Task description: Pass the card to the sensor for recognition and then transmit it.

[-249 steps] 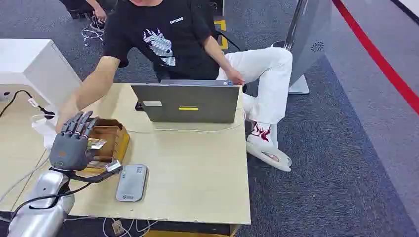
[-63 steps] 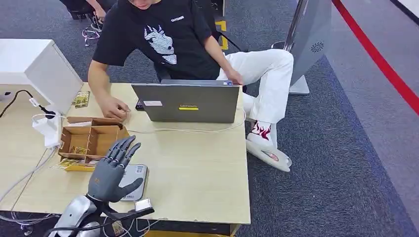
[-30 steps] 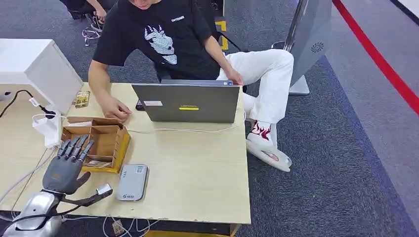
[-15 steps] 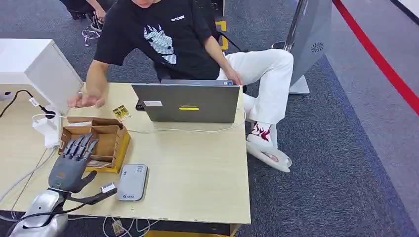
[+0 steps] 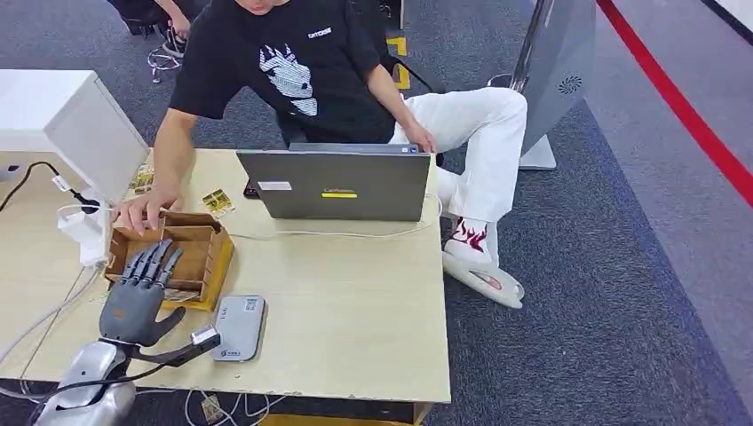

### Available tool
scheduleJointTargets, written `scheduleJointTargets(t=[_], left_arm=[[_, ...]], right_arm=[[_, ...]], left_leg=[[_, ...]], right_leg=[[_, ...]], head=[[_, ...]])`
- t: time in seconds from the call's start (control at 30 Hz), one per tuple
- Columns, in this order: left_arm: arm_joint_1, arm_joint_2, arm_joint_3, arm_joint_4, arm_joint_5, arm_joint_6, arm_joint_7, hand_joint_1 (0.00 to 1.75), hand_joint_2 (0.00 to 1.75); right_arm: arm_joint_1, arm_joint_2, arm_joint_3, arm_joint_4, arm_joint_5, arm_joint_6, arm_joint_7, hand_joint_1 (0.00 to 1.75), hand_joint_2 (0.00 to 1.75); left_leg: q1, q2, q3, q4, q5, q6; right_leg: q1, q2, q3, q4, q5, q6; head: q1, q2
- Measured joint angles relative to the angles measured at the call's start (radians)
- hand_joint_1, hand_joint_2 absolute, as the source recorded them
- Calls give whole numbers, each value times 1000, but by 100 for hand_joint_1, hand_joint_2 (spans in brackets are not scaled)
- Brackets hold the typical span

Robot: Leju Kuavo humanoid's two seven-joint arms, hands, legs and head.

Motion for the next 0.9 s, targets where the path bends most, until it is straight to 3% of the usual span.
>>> scheduleJointTargets(t=[0.2,0.23,0.9], left_arm=[[0,0,-2,1,2,0,2,0,175],[0,0,-2,0,2,0,2,173,175],[1,3,-11,2,28,2,-10,175,175]], right_arm=[[0,0,-2,0,5,0,0,0,175],[0,0,-3,0,5,0,0,0,175],[-1,0,-14,0,26,0,1,0,175]], left_leg=[[0,0,0,0,0,0],[0,0,0,0,0,0],[0,0,0,0,0,0]], right_leg=[[0,0,0,0,0,0],[0,0,0,0,0,0],[0,0,0,0,0,0]], head=[[0,0],[0,0],[0,0]])
